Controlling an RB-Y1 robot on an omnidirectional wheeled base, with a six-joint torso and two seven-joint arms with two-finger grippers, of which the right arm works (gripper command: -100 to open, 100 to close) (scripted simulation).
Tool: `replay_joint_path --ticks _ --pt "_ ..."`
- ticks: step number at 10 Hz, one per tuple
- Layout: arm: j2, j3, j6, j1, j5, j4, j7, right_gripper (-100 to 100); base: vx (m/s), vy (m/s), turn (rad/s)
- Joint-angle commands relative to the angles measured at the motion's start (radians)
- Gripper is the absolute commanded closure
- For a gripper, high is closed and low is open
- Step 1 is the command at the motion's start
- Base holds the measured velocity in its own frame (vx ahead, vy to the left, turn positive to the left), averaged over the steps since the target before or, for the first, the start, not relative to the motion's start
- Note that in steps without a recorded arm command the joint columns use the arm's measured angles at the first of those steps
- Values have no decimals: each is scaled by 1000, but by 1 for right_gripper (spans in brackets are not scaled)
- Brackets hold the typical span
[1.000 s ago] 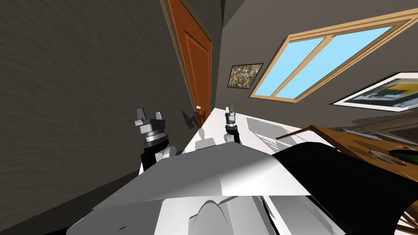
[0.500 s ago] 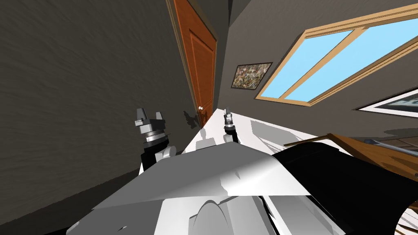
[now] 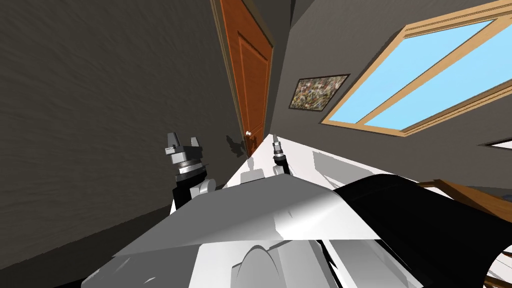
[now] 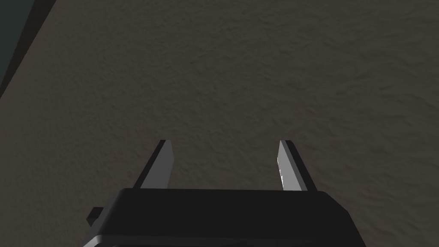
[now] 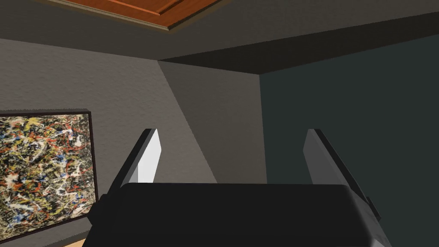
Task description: Pull the door open
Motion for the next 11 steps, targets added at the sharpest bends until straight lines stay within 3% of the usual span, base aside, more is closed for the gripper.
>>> replay_joint_path --ticks 1,11 --pt "-5 3 -5 -11 0 39 38 -100 89 -47 160" --pt "-39 19 -29 -69 -5 270 260 -100 82 -56 152"
